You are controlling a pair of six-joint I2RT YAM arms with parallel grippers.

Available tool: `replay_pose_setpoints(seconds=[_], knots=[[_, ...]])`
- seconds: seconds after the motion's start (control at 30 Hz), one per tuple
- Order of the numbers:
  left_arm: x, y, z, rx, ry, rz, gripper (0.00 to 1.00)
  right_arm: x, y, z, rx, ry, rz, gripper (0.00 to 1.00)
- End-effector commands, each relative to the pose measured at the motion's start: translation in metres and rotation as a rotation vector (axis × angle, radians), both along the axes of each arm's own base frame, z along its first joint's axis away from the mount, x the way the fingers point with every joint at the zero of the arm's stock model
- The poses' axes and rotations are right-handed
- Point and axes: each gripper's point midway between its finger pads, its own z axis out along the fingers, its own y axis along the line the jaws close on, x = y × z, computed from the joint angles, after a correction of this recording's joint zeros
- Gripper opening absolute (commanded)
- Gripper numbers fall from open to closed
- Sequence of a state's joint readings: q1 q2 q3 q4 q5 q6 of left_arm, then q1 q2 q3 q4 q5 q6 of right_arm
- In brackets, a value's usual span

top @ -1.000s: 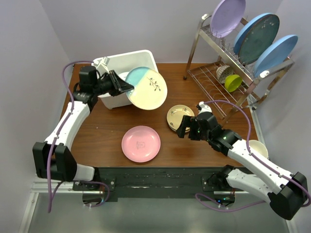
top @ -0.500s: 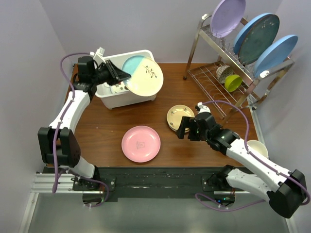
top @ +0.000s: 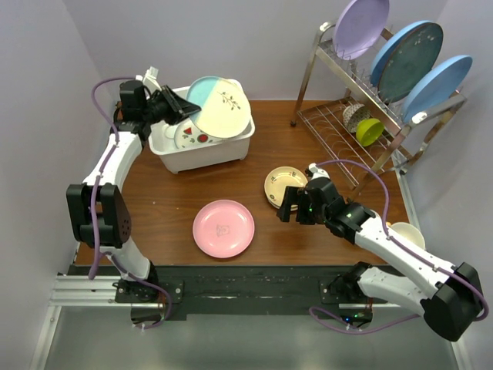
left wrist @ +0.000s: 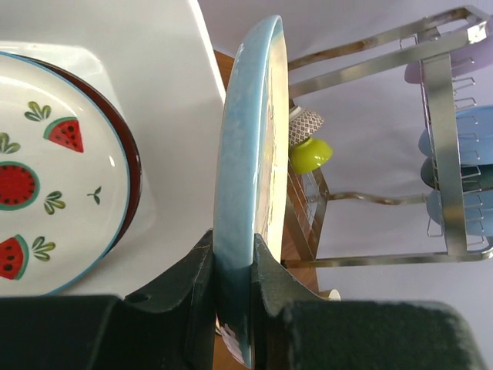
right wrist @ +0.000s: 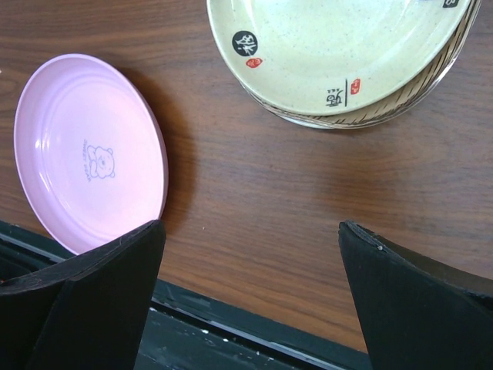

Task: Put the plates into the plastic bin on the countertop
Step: Place the plate in the plastic bin.

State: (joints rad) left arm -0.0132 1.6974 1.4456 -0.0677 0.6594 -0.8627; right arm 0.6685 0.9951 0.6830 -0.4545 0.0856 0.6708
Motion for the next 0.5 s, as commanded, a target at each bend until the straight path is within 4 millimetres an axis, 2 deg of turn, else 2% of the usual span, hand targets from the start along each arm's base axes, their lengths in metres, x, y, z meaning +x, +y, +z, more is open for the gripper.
replay_pose_setpoints(seconds=[0.0,0.27,0.47], knots=[[0.021,0.024,0.064,-0.035,-0.215,0.038,0.0,0.004,0.005,0.005,0.013,-0.026,0.02,0.99],[0.045,0.042,0.041,-0.026,-0.173,0.051,0.0,0.003,0.006,0.004,0.012,-0.018,0.028,0.99],[0.054,0.052,0.003,0.028,-0.107,0.074,0.0,0.003,0.008,0.003,0.015,-0.015,0.031,0.99]])
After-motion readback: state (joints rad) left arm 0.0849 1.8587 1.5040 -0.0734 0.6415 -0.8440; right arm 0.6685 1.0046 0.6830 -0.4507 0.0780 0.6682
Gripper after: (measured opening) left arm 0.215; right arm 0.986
